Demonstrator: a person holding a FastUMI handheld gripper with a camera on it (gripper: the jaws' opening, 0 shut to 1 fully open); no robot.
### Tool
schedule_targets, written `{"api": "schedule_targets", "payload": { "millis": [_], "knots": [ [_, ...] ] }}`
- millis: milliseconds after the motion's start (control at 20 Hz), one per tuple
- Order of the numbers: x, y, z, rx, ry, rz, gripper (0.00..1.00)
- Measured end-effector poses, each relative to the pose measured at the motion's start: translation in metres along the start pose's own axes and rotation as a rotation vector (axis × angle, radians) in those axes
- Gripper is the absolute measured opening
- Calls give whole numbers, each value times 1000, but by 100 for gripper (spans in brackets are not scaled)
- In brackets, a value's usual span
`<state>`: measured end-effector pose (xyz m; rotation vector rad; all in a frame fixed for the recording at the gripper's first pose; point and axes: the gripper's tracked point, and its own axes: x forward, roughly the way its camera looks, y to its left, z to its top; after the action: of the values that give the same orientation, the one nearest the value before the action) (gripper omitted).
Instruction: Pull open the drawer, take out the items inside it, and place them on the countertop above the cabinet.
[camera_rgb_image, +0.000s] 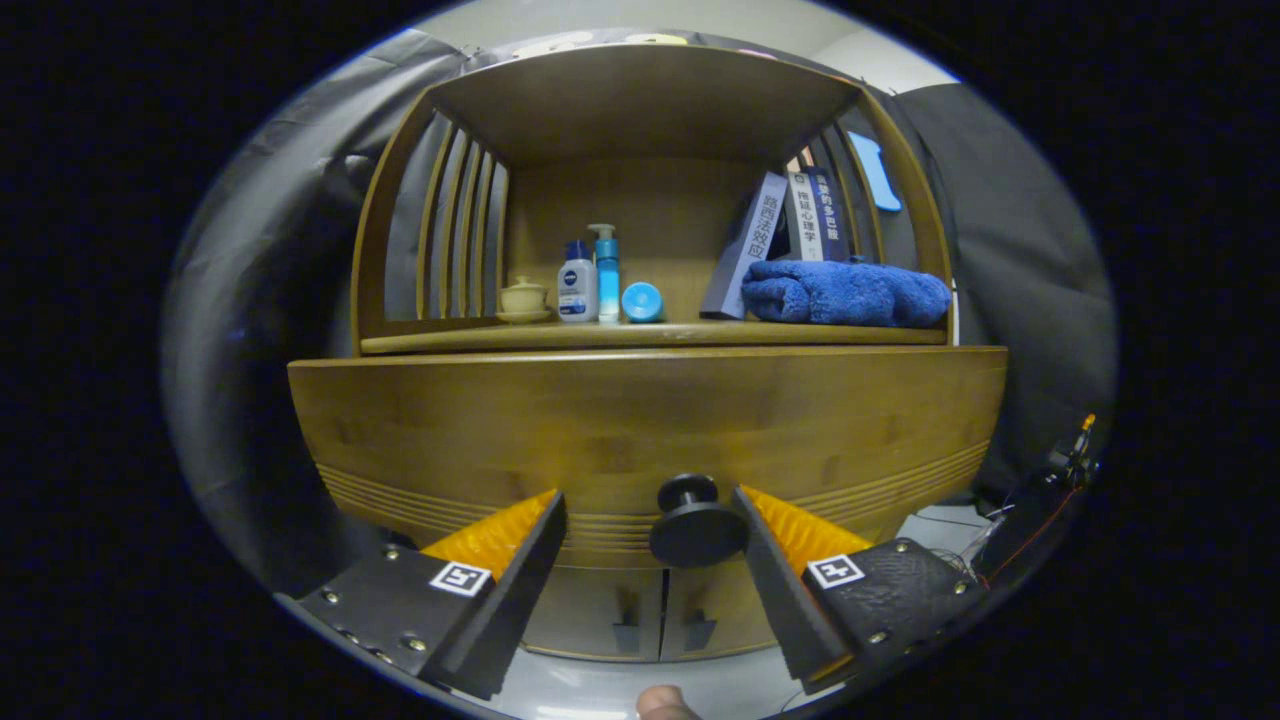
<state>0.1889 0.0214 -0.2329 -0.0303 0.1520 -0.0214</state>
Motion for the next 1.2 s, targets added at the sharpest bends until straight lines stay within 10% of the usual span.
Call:
{"api": "schedule_targets", "payload": {
  "millis": [1200],
  "knots": [
    [22,3,26,-106,-33,23,99]
  ]
}}
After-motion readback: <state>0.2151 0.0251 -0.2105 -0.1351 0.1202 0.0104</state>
